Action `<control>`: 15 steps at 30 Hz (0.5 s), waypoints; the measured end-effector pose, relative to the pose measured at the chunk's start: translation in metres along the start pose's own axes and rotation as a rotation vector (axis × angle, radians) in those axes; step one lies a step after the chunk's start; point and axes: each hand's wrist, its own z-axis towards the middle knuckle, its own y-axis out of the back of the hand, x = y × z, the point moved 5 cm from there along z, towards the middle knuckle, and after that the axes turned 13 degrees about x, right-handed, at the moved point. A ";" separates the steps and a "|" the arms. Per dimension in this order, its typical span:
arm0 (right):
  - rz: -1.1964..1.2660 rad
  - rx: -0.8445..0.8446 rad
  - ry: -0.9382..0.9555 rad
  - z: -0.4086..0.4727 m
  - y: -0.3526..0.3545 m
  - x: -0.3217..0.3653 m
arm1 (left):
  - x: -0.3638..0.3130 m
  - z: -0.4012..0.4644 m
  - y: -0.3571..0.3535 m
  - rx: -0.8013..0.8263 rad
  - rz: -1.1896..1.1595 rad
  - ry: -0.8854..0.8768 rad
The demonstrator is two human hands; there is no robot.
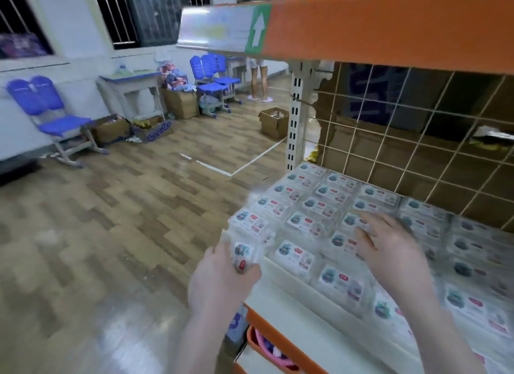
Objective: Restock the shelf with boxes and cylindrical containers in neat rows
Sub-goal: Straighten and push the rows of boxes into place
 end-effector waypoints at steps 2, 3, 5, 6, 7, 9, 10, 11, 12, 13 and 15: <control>0.028 0.055 -0.011 -0.006 0.007 -0.014 | -0.014 -0.012 -0.015 0.003 -0.018 0.043; 0.042 0.069 -0.020 -0.009 0.011 -0.020 | -0.019 -0.016 -0.022 0.004 -0.025 0.061; 0.044 0.087 -0.007 -0.016 0.020 -0.029 | -0.033 -0.022 -0.031 -0.009 -0.035 0.093; 0.041 0.101 -0.001 -0.018 0.025 -0.035 | -0.040 -0.024 -0.035 -0.018 -0.036 0.105; 0.044 0.126 -0.015 -0.018 0.027 -0.039 | -0.046 -0.024 -0.038 -0.029 -0.031 0.116; 0.069 0.185 -0.080 -0.019 0.032 -0.051 | -0.058 -0.024 -0.043 -0.051 -0.009 0.141; 0.075 0.208 -0.113 -0.020 0.034 -0.056 | -0.061 -0.023 -0.046 -0.057 0.008 0.154; 0.077 0.227 -0.134 -0.021 0.036 -0.060 | -0.066 -0.022 -0.049 -0.063 0.022 0.164; 0.077 0.249 -0.139 -0.021 0.038 -0.063 | -0.068 -0.020 -0.052 -0.063 0.037 0.174; 0.081 0.267 -0.134 -0.022 0.040 -0.065 | -0.070 -0.019 -0.056 -0.061 0.049 0.184; 0.083 0.295 -0.140 -0.024 0.044 -0.070 | -0.073 -0.016 -0.062 -0.070 0.065 0.193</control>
